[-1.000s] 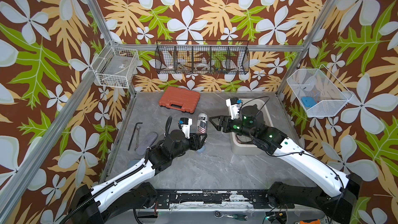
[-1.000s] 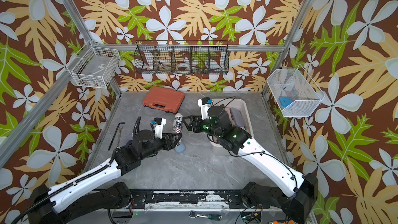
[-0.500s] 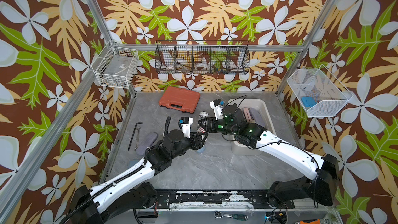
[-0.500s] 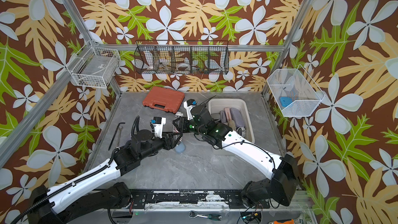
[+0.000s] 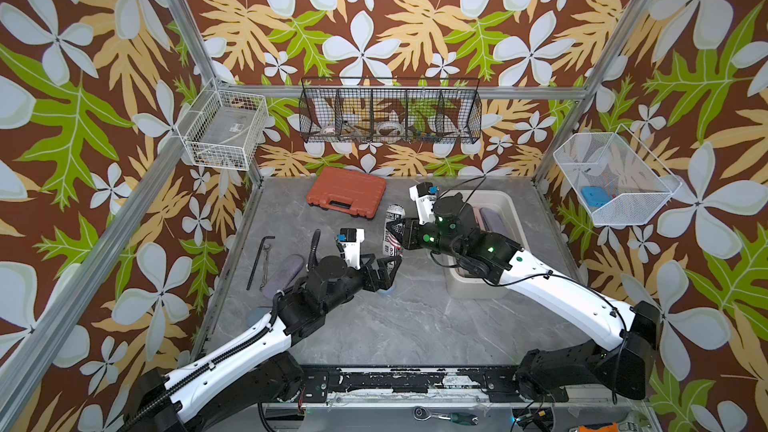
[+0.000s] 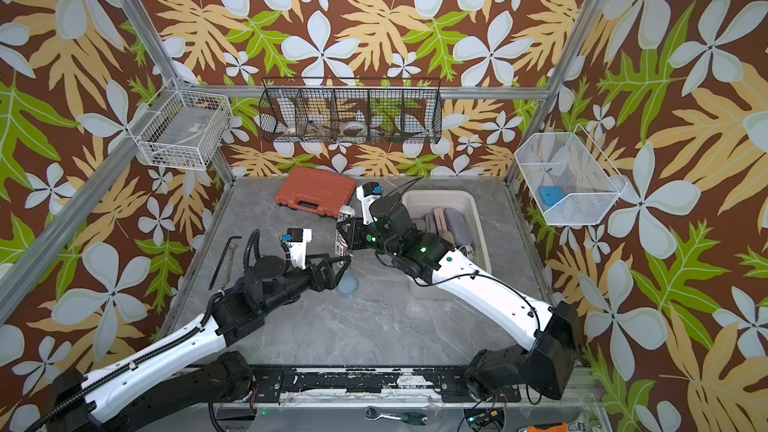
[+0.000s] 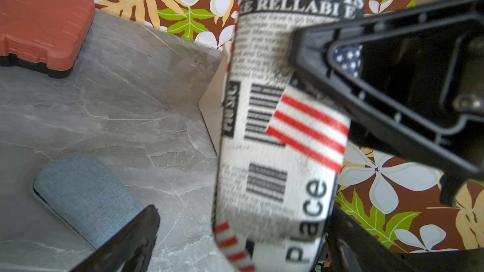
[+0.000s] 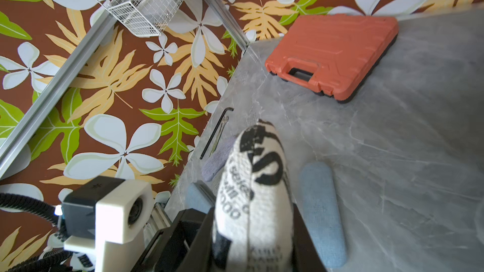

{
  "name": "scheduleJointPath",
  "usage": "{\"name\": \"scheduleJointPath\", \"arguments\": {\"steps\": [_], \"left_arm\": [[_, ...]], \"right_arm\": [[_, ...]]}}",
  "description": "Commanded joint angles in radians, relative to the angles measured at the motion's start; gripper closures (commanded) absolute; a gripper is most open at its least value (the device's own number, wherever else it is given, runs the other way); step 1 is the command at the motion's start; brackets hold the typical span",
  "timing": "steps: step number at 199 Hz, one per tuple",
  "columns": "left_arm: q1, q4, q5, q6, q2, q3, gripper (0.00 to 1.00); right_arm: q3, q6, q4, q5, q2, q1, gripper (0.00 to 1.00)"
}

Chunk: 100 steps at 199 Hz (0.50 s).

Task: Put the glasses cases into the storage boxes
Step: Place the glasses case in the storage box.

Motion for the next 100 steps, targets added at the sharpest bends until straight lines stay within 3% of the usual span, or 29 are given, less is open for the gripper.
{"name": "scheduleJointPath", "arguments": {"steps": [1,30,59,100], "left_arm": [[-0.001,-0.003,-0.055,-0.022,-0.081,-0.034,0.00],[-0.001,-0.056,-0.139,-0.040,-0.239,-0.105,0.00],[-0.001,-0.083,-0.194,-0.066,-0.367,-0.172,0.00],[0.000,-0.100,-0.219,-0.084,-0.419,-0.206,0.00]], "right_arm": [[0.056,-0.091,-0.078,0.101,-0.021,-0.029,0.79],[0.105,-0.164,-0.201,0.136,-0.072,-0.154,0.79],[0.151,-0.289,-0.391,0.274,-0.119,-0.282,0.80],[0.113,-0.387,-0.547,0.463,-0.173,-0.405,0.80]]}}
